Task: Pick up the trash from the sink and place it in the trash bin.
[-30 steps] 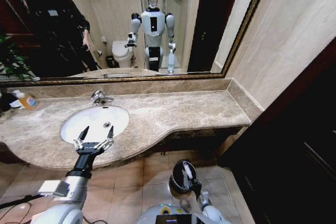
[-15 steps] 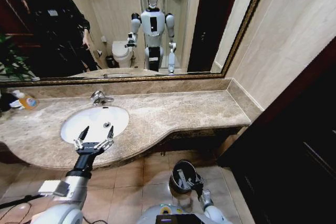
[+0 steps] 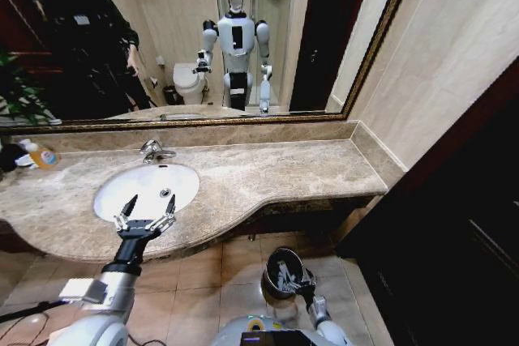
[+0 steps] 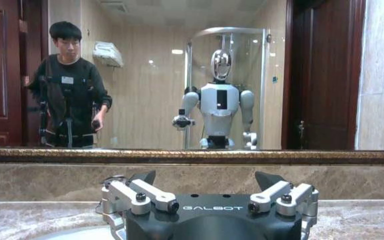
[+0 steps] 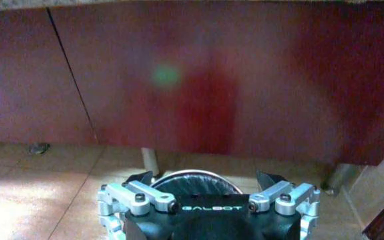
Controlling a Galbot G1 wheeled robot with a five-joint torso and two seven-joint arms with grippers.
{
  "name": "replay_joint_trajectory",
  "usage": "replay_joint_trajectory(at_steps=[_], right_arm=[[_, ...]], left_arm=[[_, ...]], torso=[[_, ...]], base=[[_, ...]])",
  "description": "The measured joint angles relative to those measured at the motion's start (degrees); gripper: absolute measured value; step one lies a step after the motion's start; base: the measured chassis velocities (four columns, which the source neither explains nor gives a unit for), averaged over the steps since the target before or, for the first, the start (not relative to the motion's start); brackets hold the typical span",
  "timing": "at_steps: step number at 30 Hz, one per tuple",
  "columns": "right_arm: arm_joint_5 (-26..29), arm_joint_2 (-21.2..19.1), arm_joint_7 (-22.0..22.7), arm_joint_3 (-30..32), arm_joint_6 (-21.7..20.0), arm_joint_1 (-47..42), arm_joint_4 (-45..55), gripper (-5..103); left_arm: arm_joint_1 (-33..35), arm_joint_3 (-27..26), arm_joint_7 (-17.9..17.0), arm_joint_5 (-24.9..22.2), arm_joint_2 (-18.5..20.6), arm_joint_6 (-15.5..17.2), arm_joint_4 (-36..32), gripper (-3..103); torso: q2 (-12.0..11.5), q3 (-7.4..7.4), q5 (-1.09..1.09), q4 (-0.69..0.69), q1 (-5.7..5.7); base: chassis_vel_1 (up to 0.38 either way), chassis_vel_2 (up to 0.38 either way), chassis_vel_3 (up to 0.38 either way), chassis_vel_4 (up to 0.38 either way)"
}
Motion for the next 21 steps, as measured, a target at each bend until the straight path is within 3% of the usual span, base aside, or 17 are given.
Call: replay_joint_trajectory(at_steps=[7,14,17,21], right_arm=[[6.58,-3.07,-2.74,1.32,-6.86,-5.07,14.59,100],[7.23,-4.73,-0.84,3.3,-6.81,-8.08,24.23,100],[8.07,-5.15,-1.13,6.37,-10.82,-11.6,34.1,100],[8.07,-4.42,-1.57,9.94,-13.21,-13.3,42.37,100]], left_arm=[[0.0,0.0,0.0,0.0,0.0,0.0,0.0,100],[0.0,0.0,0.0,0.0,0.0,0.0,0.0,100],[0.0,0.0,0.0,0.0,0.0,0.0,0.0,100],[0.0,0.0,0.0,0.0,0.0,0.0,0.0,100]], torso=[[0.0,0.0,-0.01,0.0,0.0],[0.0,0.0,0.0,0.0,0.0],[0.0,0.0,-0.01,-0.01,0.0],[0.01,0.0,0.0,0.0,0.0]], base=[[0.0,0.0,0.0,0.0],[0.0,0.0,0.0,0.0],[0.0,0.0,0.0,0.0],[0.0,0.0,0.0,0.0]])
